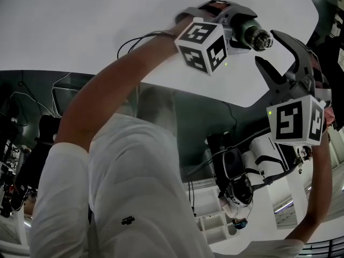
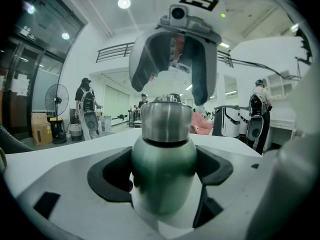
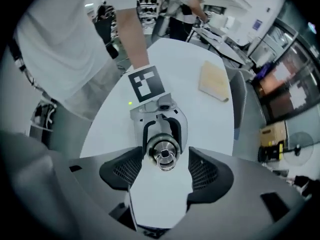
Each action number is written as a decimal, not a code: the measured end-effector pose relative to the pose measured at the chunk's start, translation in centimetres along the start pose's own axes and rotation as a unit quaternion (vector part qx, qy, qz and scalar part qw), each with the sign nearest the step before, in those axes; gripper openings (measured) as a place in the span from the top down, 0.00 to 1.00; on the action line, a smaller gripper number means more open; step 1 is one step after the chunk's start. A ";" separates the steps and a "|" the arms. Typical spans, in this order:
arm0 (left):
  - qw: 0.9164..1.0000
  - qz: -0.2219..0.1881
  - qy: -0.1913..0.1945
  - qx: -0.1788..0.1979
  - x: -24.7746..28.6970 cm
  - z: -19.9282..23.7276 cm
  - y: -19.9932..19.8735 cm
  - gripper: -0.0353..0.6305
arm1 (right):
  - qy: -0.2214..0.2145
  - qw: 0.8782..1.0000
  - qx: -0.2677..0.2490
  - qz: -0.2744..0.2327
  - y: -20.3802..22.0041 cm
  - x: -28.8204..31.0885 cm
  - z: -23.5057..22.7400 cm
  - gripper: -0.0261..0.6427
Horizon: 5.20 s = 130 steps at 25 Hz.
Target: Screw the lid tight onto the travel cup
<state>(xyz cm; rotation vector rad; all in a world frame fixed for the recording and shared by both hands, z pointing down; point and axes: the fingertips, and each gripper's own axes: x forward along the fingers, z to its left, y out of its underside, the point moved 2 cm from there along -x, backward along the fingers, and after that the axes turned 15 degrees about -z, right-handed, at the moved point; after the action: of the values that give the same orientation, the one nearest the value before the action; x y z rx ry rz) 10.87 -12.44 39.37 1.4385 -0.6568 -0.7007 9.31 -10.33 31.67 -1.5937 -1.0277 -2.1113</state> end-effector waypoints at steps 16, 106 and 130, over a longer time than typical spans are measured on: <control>1.000 -0.003 -0.002 0.001 -0.6 0.1 -0.4 0.39 | -0.110 0.992 -0.062 0.016 0.2 2.2 0.2 0.63; 0.980 -0.047 -0.186 -0.044 -19.0 -5.7 -32.6 0.94 | 0.525 0.683 0.382 -0.335 -12.0 -21.8 9.8 0.89; 0.986 -0.045 -0.157 -0.020 -18.7 -12.5 -36.4 0.94 | 0.535 0.663 0.392 -0.346 -13.8 -24.9 15.8 0.89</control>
<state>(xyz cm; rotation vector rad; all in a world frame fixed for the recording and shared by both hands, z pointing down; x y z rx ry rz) 7.15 9.59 2.93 1.3396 -0.8193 -1.0187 20.33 5.92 5.74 0.5669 -1.7292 -1.8917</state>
